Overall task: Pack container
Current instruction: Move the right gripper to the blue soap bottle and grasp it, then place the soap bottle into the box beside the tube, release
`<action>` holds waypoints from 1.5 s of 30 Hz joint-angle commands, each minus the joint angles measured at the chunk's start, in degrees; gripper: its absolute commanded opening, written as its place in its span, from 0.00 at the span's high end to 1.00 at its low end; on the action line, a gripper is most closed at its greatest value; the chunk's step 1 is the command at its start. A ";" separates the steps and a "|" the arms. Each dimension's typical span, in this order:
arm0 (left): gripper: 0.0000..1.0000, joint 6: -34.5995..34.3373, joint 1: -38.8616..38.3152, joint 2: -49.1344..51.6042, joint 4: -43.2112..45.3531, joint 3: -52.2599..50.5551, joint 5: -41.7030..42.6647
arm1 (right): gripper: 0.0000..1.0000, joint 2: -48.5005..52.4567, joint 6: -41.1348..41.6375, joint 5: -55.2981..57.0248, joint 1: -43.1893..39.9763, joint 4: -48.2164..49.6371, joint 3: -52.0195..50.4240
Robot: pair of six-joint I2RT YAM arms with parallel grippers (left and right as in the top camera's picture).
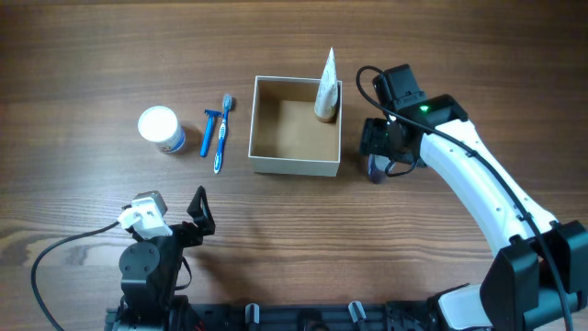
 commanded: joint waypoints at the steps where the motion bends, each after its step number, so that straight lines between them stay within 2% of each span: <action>1: 0.00 -0.28 0.28 -0.35 0.11 -0.11 0.26 | 0.31 0.63 -0.24 -0.96 -0.09 1.84 -0.33; 6: 0.00 -0.28 0.28 -0.33 0.13 -0.11 0.26 | 0.59 0.61 -0.20 -0.96 -0.09 2.01 -0.33; 10: 0.00 -0.28 0.28 -0.35 0.11 -0.11 0.26 | 0.74 -0.11 -0.37 -0.72 -0.09 1.46 -0.09; 13: 0.00 -0.28 0.28 -0.35 0.11 -0.11 0.26 | 0.80 -2.89 -1.97 0.15 -0.09 0.13 2.12; 20: 0.00 -0.28 0.28 -0.33 0.11 -0.11 0.26 | 0.80 -13.38 -7.98 0.55 1.97 -8.04 15.50; 24: 0.00 -0.28 0.28 -0.33 0.11 -0.11 0.26 | 0.83 -17.16 -10.62 0.55 7.63 -9.92 21.09; 27: 0.00 -0.28 0.28 -0.35 0.11 -0.11 0.26 | 0.85 -17.51 -10.75 0.72 15.26 -7.17 22.49; 32: 0.00 -0.28 0.28 -0.33 0.13 -0.11 0.26 | 0.84 -11.19 -10.34 0.85 19.67 -0.81 22.49; 37: 0.00 -0.28 0.28 -0.33 0.11 -0.11 0.26 | 0.85 -0.55 -4.94 6.21 19.67 3.41 22.49; 45: 0.00 -0.28 0.28 -0.35 0.13 -0.11 0.26 | 0.85 9.64 -1.95 10.73 19.58 7.43 22.45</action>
